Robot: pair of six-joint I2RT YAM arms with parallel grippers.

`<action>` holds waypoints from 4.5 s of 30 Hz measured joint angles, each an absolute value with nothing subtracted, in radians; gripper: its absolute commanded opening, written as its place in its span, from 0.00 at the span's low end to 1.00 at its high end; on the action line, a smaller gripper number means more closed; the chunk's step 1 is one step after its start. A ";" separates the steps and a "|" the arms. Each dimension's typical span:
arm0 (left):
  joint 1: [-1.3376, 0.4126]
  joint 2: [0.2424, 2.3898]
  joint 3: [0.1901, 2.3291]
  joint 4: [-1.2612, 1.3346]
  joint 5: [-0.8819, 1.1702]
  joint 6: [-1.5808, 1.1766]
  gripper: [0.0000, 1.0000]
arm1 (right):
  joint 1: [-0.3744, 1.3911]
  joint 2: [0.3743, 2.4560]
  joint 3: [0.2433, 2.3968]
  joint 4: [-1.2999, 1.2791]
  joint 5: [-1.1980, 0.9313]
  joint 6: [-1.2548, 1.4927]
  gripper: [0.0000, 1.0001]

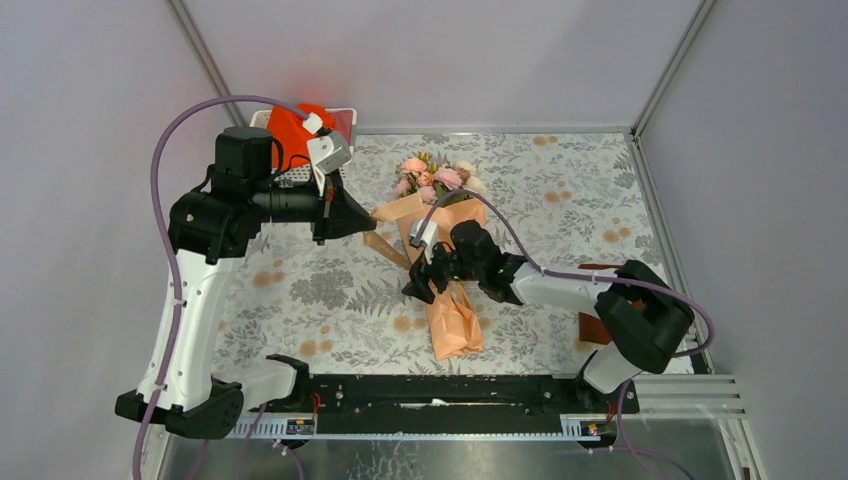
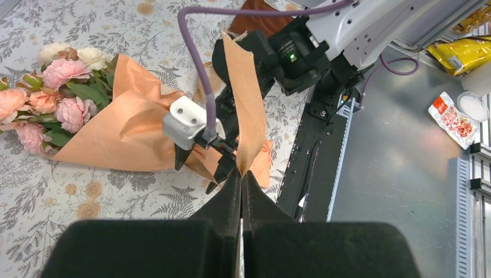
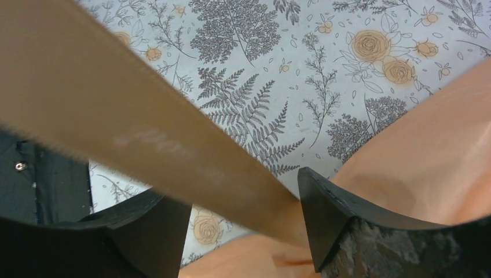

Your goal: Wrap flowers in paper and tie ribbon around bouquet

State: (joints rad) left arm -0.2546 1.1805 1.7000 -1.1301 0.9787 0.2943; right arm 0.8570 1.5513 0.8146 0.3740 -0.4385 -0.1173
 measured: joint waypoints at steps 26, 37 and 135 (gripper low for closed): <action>-0.255 1.175 1.721 -1.130 0.873 0.268 0.00 | 0.862 1.507 0.695 0.596 -0.265 -0.021 0.02; -0.250 1.079 1.381 -1.050 0.659 0.349 0.68 | 0.862 1.475 0.698 0.505 -0.128 0.125 0.00; -0.738 1.508 0.366 0.888 0.221 0.018 0.00 | 0.329 1.397 0.727 -0.302 0.114 0.335 0.64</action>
